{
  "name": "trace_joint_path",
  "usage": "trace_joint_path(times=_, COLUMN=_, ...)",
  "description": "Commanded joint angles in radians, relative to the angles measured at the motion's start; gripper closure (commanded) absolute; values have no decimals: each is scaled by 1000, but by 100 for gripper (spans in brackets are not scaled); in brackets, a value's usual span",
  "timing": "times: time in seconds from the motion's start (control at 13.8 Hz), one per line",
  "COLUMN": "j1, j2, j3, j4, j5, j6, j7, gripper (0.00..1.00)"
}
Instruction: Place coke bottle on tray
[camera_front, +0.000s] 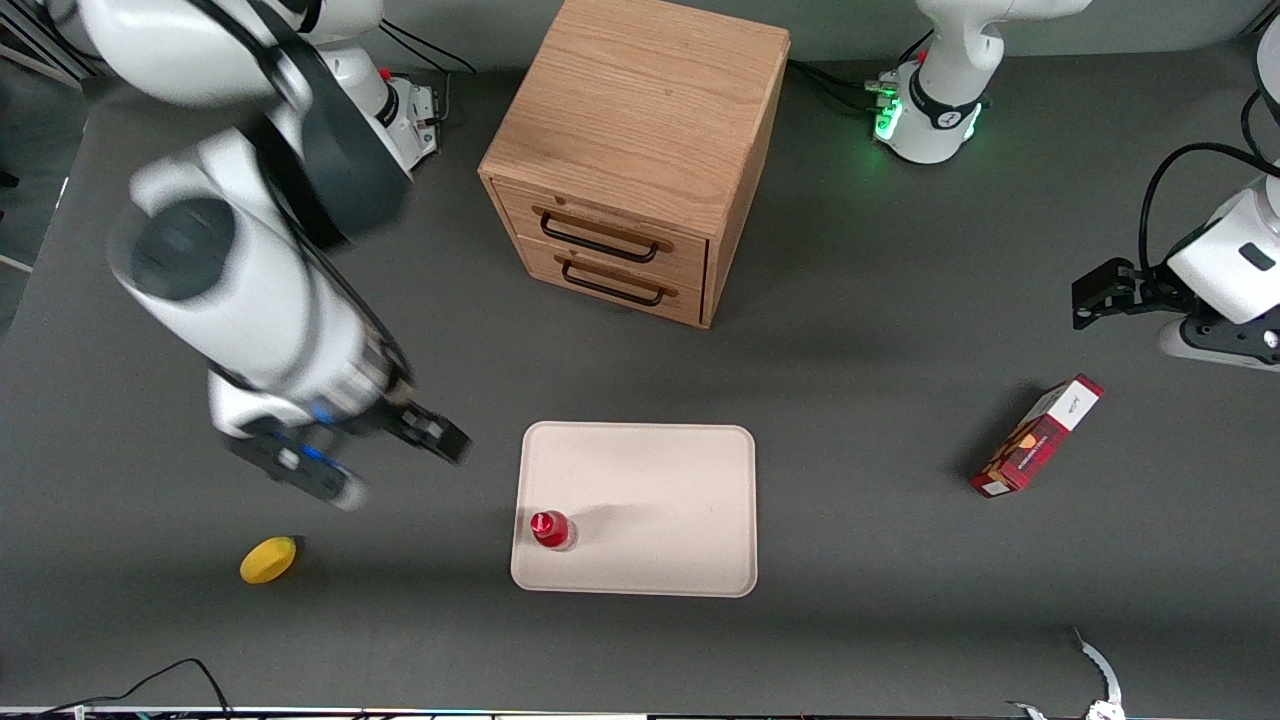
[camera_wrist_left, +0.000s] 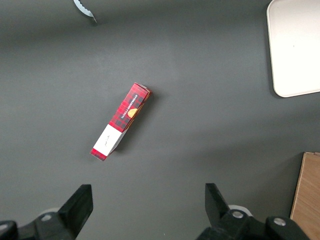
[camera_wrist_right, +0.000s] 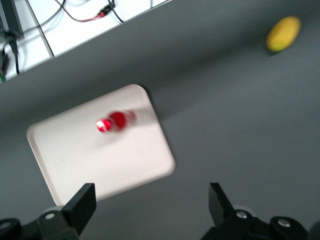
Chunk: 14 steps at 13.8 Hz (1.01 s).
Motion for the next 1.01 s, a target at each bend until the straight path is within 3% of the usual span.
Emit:
trace_joint_path(times=0.0, j1=-104, j2=-215, j3=5, j4=-178, j5=72, j6=-100, j7=-179, gripper=0)
trace_joint_path(times=0.07, j1=-128, j2=-281, j3=-47, j4=-234, j5=129, j6=-120, j7=-245, gripper=0)
trace_joint_path(times=0.29, j1=-121, j2=-518, j3=-317, j4=-522, j5=328, j6=-64, j7=-467, gripper=0)
trace_joint_path(times=0.58, j1=-121, j2=-733, j3=-426, j4=-931, j5=338, j6=145, j7=-589, gripper=0)
trace_joint_path(times=0.94, j1=-120, j2=-709, j3=-429, j4=-875, j5=338, j6=116, j7=-517, gripper=0)
